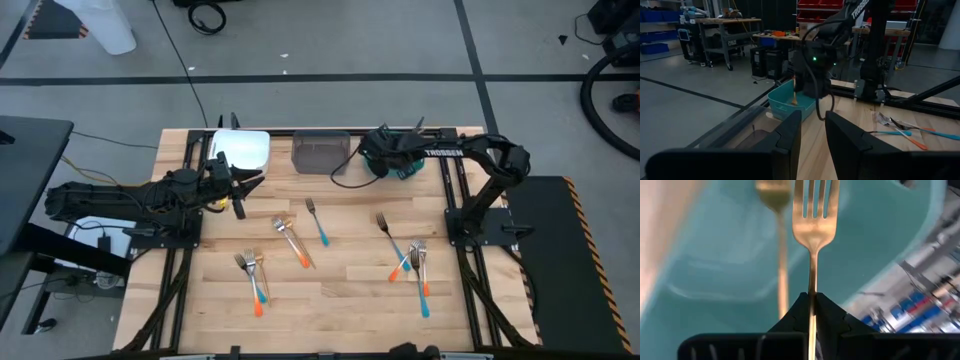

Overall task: Sort silverware by color (type)
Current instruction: Put the gold fork into the green bin, then put the orange fork into the black bin

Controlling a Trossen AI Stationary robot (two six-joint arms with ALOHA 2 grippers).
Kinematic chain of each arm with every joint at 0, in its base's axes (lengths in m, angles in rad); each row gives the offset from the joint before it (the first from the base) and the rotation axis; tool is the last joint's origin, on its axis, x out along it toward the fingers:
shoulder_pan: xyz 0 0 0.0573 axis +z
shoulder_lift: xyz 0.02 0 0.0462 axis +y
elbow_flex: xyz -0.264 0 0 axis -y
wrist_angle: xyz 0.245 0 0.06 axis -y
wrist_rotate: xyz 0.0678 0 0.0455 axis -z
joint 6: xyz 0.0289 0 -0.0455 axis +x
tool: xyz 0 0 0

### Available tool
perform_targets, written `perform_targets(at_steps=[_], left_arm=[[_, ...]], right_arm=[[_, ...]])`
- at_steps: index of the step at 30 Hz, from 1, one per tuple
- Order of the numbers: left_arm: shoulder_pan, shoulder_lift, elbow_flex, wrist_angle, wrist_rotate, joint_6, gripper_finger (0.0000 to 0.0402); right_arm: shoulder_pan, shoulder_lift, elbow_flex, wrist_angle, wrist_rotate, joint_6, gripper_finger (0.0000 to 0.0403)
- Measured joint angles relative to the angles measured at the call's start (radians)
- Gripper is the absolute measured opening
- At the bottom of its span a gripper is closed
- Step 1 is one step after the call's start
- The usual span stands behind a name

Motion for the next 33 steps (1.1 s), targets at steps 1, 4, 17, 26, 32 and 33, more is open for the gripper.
perform_targets(at_steps=[1, 4, 17, 26, 32, 33], left_arm=[[0.000, 0.000, 0.000, 0.000, 0.000, 0.000, 0.0096], [0.000, 0.000, 0.000, 0.000, 0.000, 0.000, 0.0096], [0.000, 0.000, 0.000, 0.000, 0.000, 0.005, 0.0096], [0.000, 0.000, 0.000, 0.000, 0.000, 0.006, 0.0096], [0.000, 0.000, 0.000, 0.000, 0.000, 0.006, 0.0096], [0.000, 0.000, 0.000, 0.000, 0.000, 0.006, 0.0096]], right_arm=[[0.000, 0.000, -0.012, 0.007, -0.017, -0.001, 0.0020], [-0.001, 0.000, -0.054, 0.053, -0.025, -0.019, 0.0021], [-0.005, 0.000, -0.125, 0.185, -0.054, -0.025, 0.0067], [-0.004, 0.000, -0.125, 0.188, -0.066, -0.003, 0.0109], [0.012, 0.000, -0.124, 0.188, -0.053, -0.015, 0.0122], [0.016, 0.000, -0.124, 0.188, -0.041, -0.020, 0.0122]])
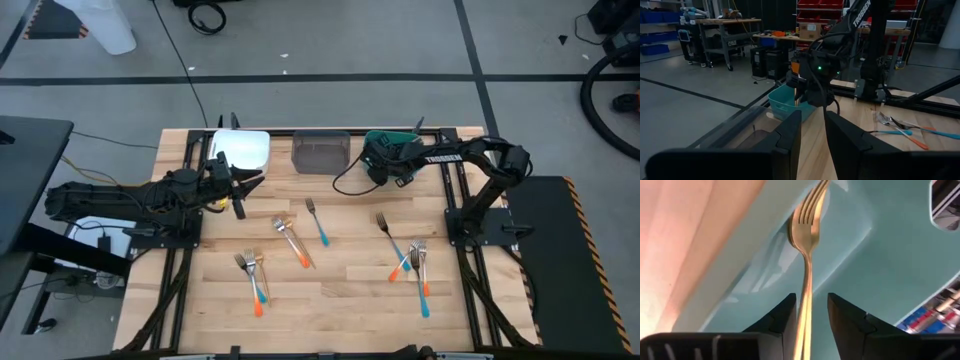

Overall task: Sort silverware by color (type)
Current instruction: Put the orange fork into the black bin

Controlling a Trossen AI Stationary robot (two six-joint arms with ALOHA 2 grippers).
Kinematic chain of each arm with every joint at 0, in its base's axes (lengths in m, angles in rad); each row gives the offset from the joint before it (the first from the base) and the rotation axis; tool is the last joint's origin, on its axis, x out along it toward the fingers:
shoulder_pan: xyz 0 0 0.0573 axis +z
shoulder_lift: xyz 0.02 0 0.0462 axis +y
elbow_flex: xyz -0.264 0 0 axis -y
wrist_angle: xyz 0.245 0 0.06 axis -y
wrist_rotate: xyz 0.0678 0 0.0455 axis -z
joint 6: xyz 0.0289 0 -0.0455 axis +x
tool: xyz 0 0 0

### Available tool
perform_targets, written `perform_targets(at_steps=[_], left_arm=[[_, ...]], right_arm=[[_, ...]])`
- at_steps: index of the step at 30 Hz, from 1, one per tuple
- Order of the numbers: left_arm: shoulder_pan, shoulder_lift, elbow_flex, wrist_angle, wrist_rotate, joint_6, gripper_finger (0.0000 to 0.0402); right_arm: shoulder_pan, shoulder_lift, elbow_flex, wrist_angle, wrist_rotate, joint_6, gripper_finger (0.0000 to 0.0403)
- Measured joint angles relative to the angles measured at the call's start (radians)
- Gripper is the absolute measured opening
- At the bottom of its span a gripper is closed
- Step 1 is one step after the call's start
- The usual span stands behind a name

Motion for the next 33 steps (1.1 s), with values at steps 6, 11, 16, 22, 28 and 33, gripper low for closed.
perform_targets(at_steps=[6, 11, 16, 22, 28, 33], left_arm=[[0.000, 0.000, 0.000, 0.000, 0.000, 0.002, 0.0096], [0.000, 0.000, 0.000, 0.000, 0.000, 0.002, 0.0096], [0.000, 0.000, 0.000, 0.000, 0.000, 0.002, 0.0096], [0.000, 0.000, 0.000, 0.000, 0.000, 0.001, 0.0096], [0.000, 0.000, 0.000, 0.000, 0.000, 0.000, 0.0096], [0.000, 0.000, 0.000, 0.000, 0.000, 0.000, 0.0096]], right_arm=[[0.019, -0.015, 0.014, -0.009, 0.042, 0.005, 0.0124], [0.039, -0.067, 0.042, -0.014, 0.054, 0.025, 0.0124], [0.084, -0.140, 0.055, -0.014, 0.057, 0.067, 0.0124], [0.163, -0.230, 0.057, -0.013, 0.054, 0.189, 0.0124], [0.261, -0.295, 0.057, 0.001, 0.047, 0.351, 0.0124], [0.346, -0.322, 0.057, 0.057, 0.054, 0.537, 0.0124]])
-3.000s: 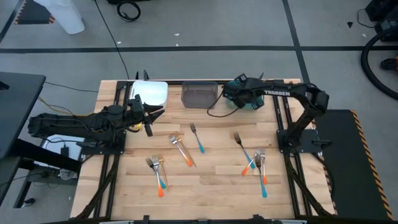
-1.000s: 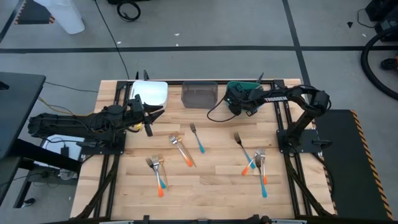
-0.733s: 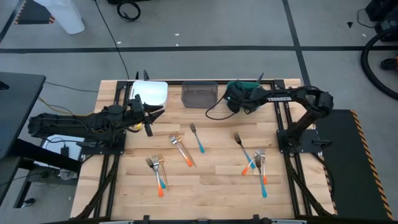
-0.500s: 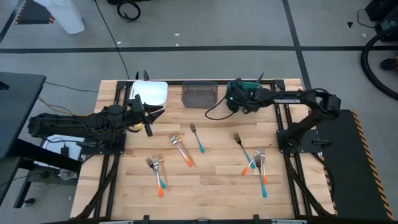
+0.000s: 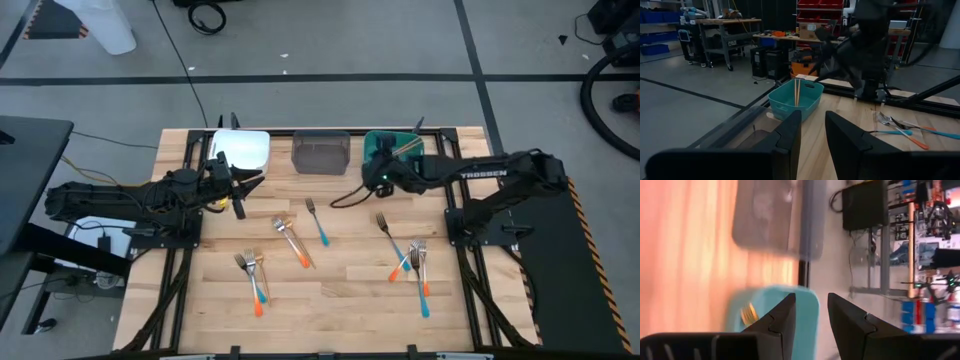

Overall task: Sort silverware by color (type)
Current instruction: Put the orange fork into the black bin

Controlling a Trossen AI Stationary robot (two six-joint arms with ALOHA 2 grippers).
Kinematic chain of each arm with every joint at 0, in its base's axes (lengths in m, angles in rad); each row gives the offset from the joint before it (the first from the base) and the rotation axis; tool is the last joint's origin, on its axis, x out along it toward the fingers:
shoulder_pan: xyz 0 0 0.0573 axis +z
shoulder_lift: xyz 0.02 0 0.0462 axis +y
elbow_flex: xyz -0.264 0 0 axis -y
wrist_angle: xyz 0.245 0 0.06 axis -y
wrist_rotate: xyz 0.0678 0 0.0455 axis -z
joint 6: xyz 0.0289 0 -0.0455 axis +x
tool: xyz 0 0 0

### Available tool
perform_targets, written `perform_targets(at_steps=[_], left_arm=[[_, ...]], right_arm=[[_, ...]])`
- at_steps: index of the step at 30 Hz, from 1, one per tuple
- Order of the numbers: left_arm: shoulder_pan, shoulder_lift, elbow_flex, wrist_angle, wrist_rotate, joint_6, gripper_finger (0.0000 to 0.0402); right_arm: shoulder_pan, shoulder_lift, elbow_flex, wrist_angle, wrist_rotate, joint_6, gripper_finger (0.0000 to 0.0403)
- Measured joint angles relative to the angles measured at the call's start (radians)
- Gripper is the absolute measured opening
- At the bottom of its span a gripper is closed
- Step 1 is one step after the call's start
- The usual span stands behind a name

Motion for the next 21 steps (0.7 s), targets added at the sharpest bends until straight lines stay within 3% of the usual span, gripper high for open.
perform_targets(at_steps=[6, 11, 15, 21], left_arm=[[0.000, 0.000, 0.000, 0.018, 0.000, 0.003, 0.0096], [0.000, 0.000, 0.000, 0.074, 0.001, 0.125, 0.0096], [0.000, 0.000, 0.000, 0.077, 0.073, 0.154, 0.0096], [0.000, 0.028, 0.000, 0.126, 0.125, 0.149, 0.0096]], right_arm=[[0.078, 0.007, 0.000, 0.129, -0.016, 0.267, 0.0123], [0.105, 0.010, 0.001, 0.187, -0.182, 0.470, 0.0123], [0.113, 0.010, 0.001, 0.185, -0.324, 0.622, 0.0123], [0.138, 0.010, 0.001, 0.175, -0.358, 0.729, 0.0123]])
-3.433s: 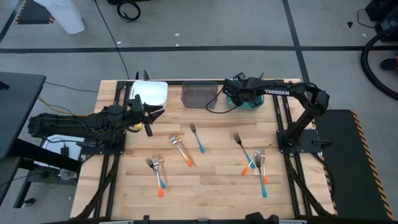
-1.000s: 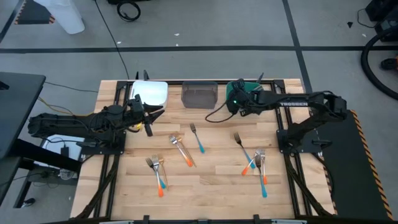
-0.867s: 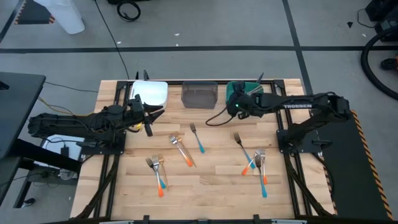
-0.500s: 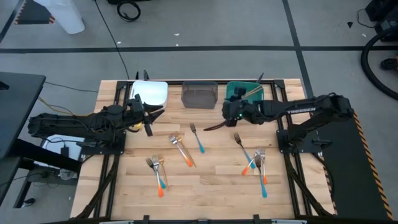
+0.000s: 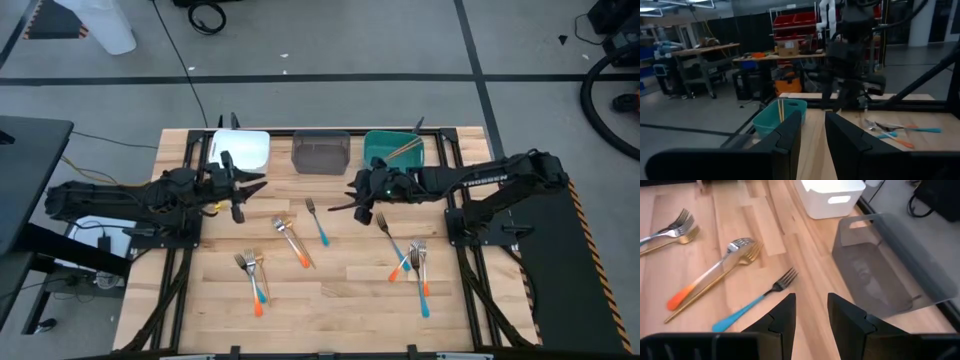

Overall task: Sort silverware by color (type)
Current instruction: Put the orange fork into the black bin

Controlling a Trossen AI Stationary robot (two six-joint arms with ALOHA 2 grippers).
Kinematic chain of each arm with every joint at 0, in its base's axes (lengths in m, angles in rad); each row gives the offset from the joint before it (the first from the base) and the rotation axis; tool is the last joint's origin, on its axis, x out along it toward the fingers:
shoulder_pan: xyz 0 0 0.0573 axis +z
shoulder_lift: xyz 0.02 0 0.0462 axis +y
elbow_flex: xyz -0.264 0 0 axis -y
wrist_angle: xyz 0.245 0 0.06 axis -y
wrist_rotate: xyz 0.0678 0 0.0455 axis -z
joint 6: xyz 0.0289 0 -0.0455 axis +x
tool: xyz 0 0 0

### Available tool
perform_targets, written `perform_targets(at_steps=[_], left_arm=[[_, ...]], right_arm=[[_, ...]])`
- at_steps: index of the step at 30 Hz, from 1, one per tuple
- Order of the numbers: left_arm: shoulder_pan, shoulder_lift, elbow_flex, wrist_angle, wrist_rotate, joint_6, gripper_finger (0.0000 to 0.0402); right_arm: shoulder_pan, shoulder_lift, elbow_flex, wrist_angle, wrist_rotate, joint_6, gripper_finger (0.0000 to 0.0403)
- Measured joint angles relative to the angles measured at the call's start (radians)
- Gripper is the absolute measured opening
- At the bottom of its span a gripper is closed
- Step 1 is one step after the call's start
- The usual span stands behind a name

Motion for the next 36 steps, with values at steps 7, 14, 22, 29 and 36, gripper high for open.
perform_targets(at_steps=[7, 14, 22, 29, 36], left_arm=[[0.003, 0.144, 0.000, 0.224, -0.002, -0.026, 0.0096], [0.003, 0.262, 0.000, 0.332, -0.053, -0.048, 0.0096], [0.002, 0.301, 0.000, 0.286, -0.142, -0.153, 0.0096], [0.002, 0.300, 0.000, 0.209, -0.142, -0.242, 0.0096], [-0.003, 0.300, 0.000, 0.134, -0.143, -0.314, 0.0096]], right_arm=[[0.027, 0.000, 0.000, -0.040, 0.012, 0.040, 0.0123], [0.048, 0.000, -0.065, -0.020, 0.018, 0.068, 0.0123], [0.080, 0.000, -0.160, 0.129, 0.020, 0.085, 0.0123], [0.115, 0.000, -0.270, 0.351, 0.020, 0.085, 0.0123], [0.148, 0.000, -0.362, 0.523, 0.020, 0.145, 0.0123]])
